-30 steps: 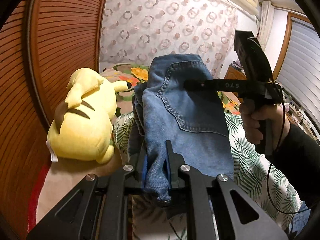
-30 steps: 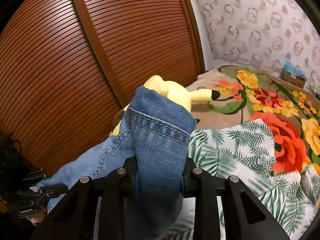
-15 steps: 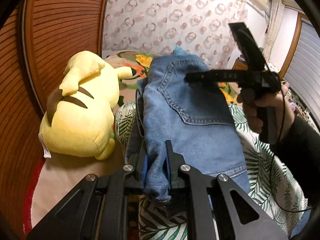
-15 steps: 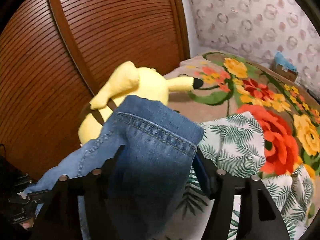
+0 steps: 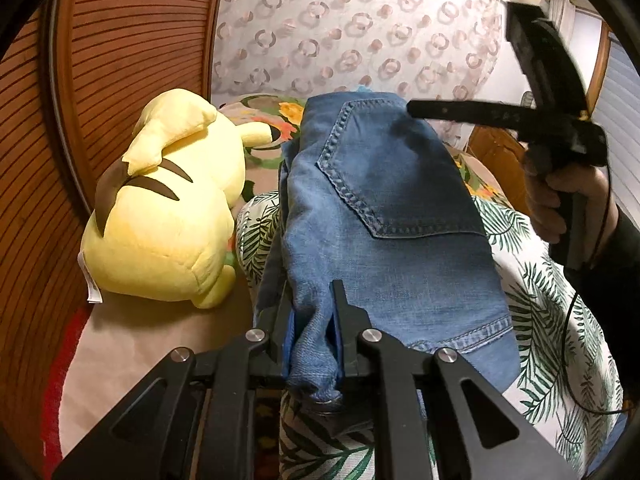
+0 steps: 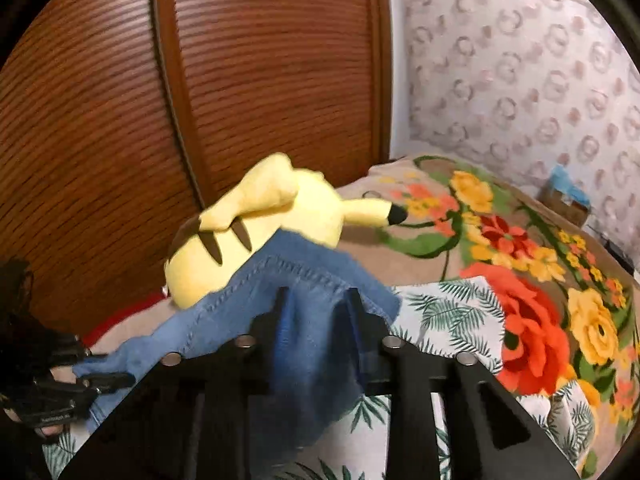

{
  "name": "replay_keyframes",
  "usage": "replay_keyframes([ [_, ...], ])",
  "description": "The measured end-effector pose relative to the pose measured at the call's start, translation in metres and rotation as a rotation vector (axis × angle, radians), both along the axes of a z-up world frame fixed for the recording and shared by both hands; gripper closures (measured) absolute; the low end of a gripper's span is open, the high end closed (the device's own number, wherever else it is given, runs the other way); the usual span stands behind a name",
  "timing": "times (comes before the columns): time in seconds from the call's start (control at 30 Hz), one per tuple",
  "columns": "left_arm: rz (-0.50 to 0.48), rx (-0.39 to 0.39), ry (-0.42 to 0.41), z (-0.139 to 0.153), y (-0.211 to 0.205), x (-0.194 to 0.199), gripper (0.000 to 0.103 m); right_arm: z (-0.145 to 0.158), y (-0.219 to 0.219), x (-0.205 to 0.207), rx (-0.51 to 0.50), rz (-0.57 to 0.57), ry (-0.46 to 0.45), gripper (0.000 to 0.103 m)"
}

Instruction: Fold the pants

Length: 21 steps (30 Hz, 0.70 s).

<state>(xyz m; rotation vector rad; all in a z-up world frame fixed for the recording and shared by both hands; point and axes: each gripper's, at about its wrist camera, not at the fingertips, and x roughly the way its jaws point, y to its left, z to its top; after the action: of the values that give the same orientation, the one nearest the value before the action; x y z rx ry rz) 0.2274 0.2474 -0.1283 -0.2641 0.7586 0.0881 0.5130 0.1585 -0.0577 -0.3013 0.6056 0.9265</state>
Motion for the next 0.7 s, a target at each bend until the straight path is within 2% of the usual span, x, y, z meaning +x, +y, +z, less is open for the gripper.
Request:
replay_keyframes([
  [0.2, 0.004, 0.008, 0.006, -0.002, 0.0, 0.0, 0.087, -0.041, 0.017, 0.037, -0.059, -0.03, 0.046, 0.077],
  [0.4, 0.009, 0.008, 0.006, -0.002, 0.001, 0.0, 0.086, -0.034, 0.023, 0.042, -0.044, -0.049, 0.042, 0.077],
  [0.57, 0.036, 0.009, 0.013, 0.005, 0.001, -0.006, 0.083, -0.025, 0.007, 0.015, -0.034, -0.101, 0.036, 0.077],
  [0.7, 0.051, 0.049, 0.006, 0.016, -0.008, -0.02, 0.083, -0.017, -0.003, -0.018, -0.006, -0.078, 0.057, 0.077],
])
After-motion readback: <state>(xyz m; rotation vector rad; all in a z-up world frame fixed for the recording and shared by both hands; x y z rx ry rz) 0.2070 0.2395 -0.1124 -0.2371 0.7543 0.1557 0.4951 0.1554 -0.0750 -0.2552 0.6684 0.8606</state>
